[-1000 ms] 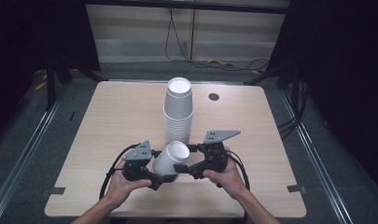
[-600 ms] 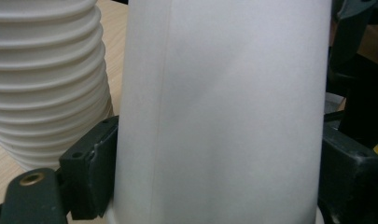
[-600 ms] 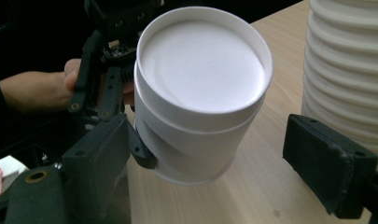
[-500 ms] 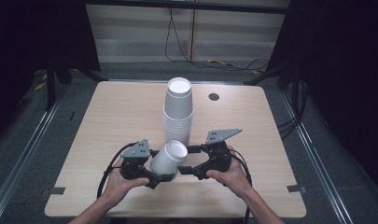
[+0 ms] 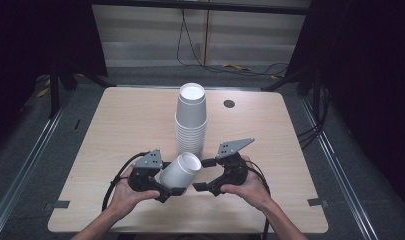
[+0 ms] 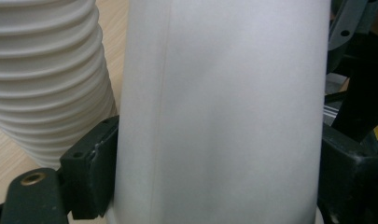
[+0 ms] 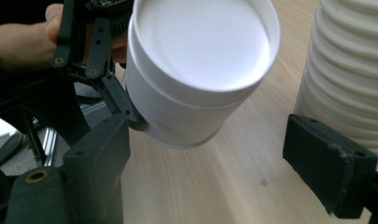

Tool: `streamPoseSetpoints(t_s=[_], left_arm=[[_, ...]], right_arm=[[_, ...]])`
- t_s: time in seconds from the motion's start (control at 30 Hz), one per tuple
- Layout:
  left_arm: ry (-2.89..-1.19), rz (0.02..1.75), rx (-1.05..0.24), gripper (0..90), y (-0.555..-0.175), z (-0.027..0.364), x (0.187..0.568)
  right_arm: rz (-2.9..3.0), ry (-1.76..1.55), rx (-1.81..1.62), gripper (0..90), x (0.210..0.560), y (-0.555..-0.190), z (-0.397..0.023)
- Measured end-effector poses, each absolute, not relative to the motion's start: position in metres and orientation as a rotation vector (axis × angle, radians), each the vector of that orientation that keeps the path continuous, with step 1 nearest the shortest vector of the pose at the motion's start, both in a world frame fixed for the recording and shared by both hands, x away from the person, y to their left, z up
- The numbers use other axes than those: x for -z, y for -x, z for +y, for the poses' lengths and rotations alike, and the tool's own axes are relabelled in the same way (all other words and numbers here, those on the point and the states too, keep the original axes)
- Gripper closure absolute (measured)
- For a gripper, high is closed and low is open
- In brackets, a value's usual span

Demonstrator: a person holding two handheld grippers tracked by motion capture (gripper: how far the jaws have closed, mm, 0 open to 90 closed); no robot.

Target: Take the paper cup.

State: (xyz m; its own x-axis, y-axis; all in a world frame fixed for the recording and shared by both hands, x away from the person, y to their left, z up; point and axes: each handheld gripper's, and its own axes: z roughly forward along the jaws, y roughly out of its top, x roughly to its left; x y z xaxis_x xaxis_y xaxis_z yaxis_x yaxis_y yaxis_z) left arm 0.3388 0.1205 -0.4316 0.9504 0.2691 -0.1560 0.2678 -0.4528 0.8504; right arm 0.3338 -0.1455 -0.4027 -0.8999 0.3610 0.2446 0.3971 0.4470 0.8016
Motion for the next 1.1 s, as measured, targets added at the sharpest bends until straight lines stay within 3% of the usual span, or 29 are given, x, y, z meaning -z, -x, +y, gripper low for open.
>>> streamPoseSetpoints(t_s=[1.1], left_arm=[[-2.313,0.284,-0.018,14.5,-0.337,0.102,0.439]], right_arm=[[-2.865,0.611,1.145,16.1,0.413,-0.334,-0.14]])
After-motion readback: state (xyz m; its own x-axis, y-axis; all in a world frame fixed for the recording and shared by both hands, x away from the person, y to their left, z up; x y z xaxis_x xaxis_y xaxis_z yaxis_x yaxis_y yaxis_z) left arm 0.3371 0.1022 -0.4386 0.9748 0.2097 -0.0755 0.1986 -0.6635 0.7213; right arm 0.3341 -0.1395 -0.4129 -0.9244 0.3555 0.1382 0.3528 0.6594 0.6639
